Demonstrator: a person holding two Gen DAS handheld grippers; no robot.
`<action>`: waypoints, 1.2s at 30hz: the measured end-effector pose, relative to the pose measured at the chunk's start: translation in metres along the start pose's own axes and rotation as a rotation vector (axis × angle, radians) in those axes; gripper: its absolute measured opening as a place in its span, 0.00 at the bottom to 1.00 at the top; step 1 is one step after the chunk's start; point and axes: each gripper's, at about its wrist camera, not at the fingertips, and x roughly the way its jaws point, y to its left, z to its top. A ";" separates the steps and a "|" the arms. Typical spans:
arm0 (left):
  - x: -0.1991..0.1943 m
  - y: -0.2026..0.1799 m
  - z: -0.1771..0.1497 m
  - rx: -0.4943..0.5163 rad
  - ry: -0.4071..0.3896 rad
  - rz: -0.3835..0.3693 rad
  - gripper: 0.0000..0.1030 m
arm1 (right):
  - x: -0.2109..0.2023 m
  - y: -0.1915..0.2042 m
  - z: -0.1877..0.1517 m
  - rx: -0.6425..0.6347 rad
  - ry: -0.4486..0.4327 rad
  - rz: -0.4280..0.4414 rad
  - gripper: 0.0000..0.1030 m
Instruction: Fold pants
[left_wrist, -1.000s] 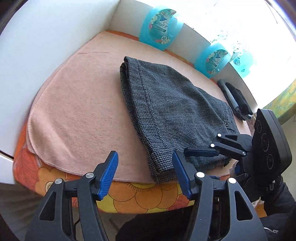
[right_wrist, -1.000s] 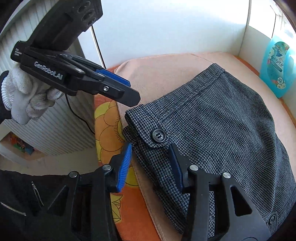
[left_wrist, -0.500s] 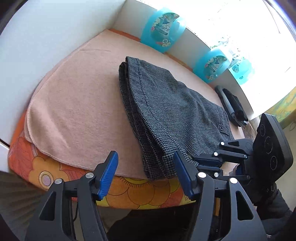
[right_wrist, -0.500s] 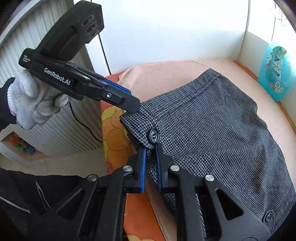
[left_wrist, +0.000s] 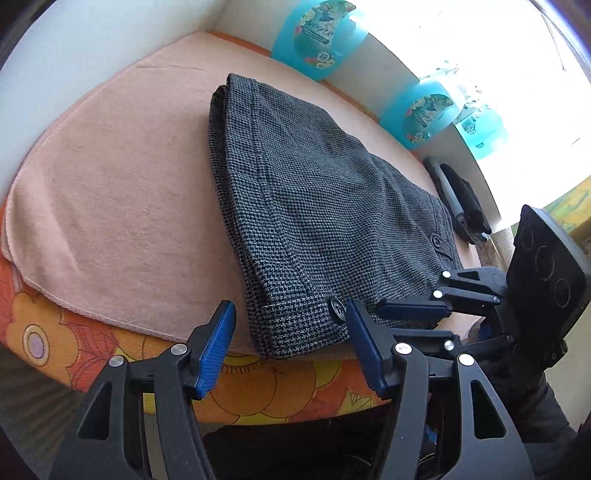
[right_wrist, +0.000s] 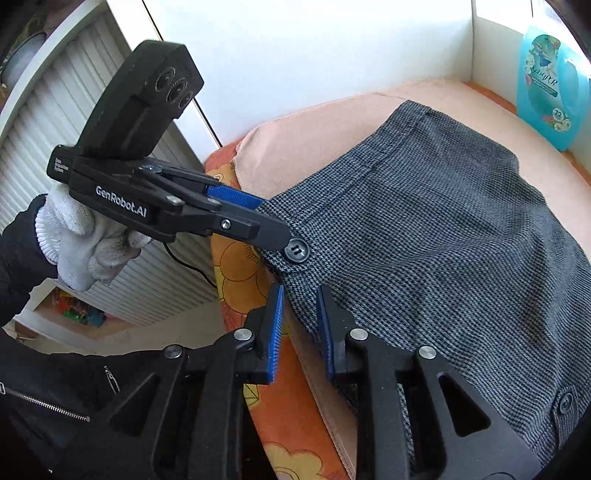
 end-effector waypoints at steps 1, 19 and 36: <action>0.003 -0.001 -0.001 0.004 0.006 0.005 0.60 | -0.007 -0.004 0.001 0.009 -0.013 -0.015 0.20; -0.001 0.000 -0.009 0.028 -0.053 -0.008 0.49 | 0.006 -0.068 0.102 0.274 -0.058 -0.159 0.55; 0.019 -0.106 0.052 0.351 -0.111 0.006 0.46 | -0.141 -0.192 -0.082 0.691 -0.234 -0.485 0.55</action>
